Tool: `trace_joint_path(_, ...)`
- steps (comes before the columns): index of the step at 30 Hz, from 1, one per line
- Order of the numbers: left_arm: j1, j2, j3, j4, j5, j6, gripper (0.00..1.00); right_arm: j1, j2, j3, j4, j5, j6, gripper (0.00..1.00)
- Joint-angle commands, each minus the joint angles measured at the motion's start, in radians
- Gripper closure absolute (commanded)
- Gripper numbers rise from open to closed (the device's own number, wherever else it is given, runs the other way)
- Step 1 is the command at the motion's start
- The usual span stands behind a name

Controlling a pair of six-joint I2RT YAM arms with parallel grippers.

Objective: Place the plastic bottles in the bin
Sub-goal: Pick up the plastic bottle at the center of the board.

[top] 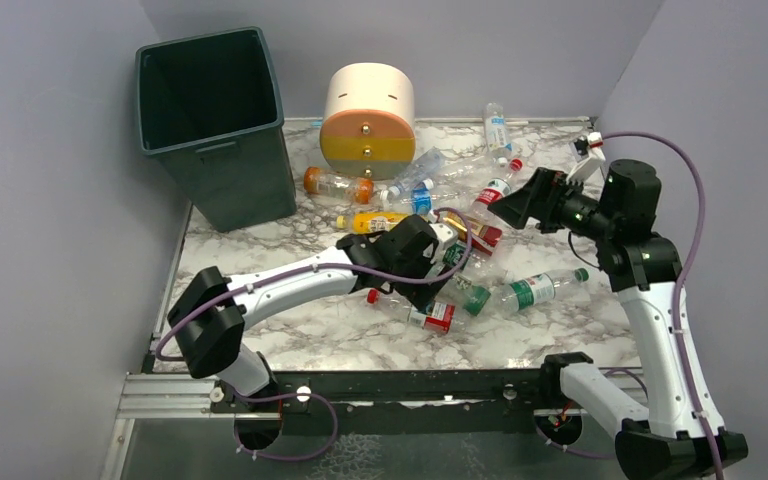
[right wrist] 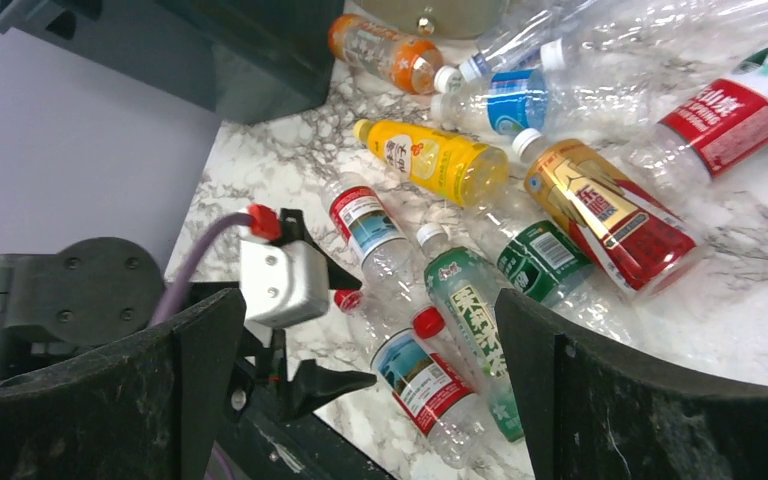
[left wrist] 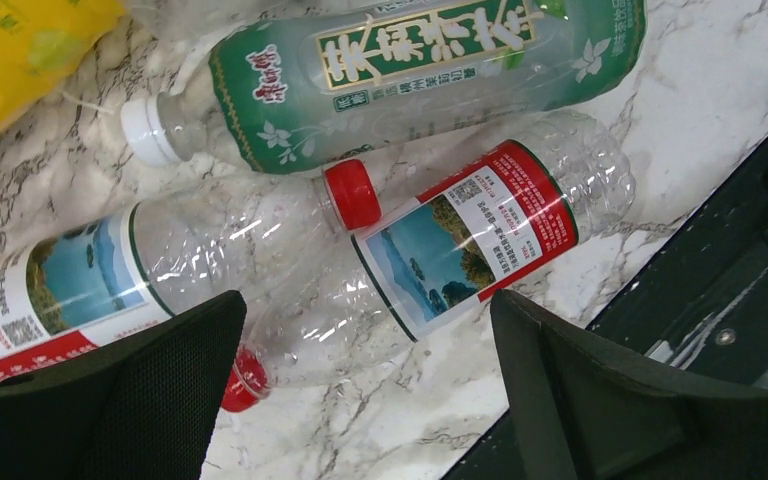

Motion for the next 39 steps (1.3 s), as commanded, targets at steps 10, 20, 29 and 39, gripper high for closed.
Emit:
trace_joint_path(10, -0.095, 0.101, 0.059, -0.043, 0.175, 0.246, 0.01, -0.003, -0.03, 0.067, -0.131, 0.082, -0.047, 0.01)
trace_joint_path(20, -0.097, 0.157, 0.031, -0.055, 0.108, 0.315, 0.02, -0.003, -0.012, 0.04, -0.091, 0.054, -0.032, 0.01)
trace_joint_path(29, -0.097, 0.179, 0.015, -0.045, 0.125, 0.325, 0.03, -0.003, -0.014, 0.021, -0.078, 0.047, -0.03, 0.01)
trace_joint_path(39, -0.104, 0.153, -0.01, -0.027, 0.157, 0.263, 0.04, -0.003, -0.016, -0.005, -0.052, 0.022, -0.015, 0.01)
